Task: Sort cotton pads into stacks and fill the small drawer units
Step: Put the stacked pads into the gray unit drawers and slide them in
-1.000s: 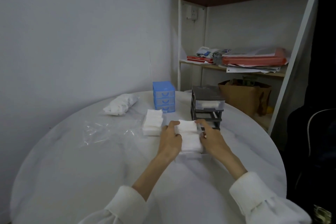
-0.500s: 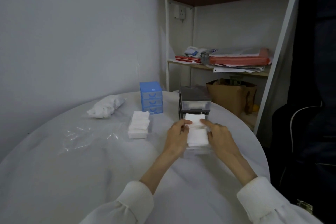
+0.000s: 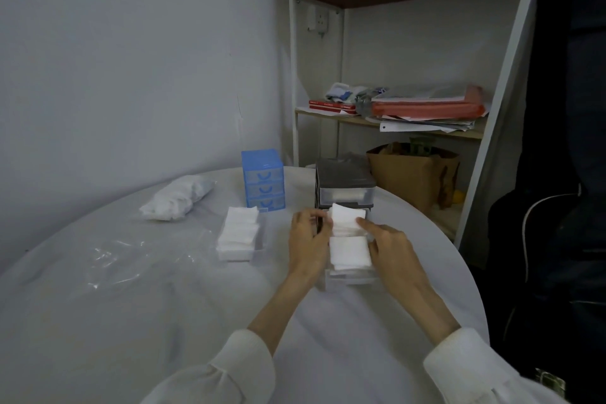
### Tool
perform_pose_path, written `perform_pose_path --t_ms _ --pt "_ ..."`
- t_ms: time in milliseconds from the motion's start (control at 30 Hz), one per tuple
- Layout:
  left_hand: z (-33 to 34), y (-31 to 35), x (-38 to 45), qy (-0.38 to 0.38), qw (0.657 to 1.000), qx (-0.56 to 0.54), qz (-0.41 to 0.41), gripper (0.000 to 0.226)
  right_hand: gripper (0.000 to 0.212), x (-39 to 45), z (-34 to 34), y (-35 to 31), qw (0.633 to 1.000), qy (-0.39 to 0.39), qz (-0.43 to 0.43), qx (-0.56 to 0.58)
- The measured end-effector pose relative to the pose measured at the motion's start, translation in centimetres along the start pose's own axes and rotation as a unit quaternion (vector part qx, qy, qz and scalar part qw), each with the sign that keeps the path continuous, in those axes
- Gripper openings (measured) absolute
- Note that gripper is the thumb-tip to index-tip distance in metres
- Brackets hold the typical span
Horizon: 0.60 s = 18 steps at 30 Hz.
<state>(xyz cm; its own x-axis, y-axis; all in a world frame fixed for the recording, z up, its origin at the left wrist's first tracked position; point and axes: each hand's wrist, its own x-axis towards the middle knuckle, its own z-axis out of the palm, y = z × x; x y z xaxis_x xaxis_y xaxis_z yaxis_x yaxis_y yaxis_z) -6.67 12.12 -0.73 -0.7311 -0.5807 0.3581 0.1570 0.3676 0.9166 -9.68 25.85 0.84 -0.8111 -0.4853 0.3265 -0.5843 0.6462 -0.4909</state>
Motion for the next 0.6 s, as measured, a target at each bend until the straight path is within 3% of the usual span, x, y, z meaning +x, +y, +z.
perform_pose_path --t_ms 200,467,600 --pt "0.9 -0.4 2.9 -0.04 0.993 -0.04 -0.102 0.065 0.046 0.4 0.1 0.0 0.999 0.01 -0.016 -0.038" --pt "1.3 -1.6 3.4 -0.052 0.987 -0.102 -0.111 0.041 0.063 1.0 -0.2 -0.2 0.988 -0.073 -0.018 -0.133" --pt "1.3 -1.8 3.8 -0.073 0.987 -0.074 -0.12 0.057 0.064 1.3 -0.7 -0.4 0.985 -0.096 -0.021 -0.141"
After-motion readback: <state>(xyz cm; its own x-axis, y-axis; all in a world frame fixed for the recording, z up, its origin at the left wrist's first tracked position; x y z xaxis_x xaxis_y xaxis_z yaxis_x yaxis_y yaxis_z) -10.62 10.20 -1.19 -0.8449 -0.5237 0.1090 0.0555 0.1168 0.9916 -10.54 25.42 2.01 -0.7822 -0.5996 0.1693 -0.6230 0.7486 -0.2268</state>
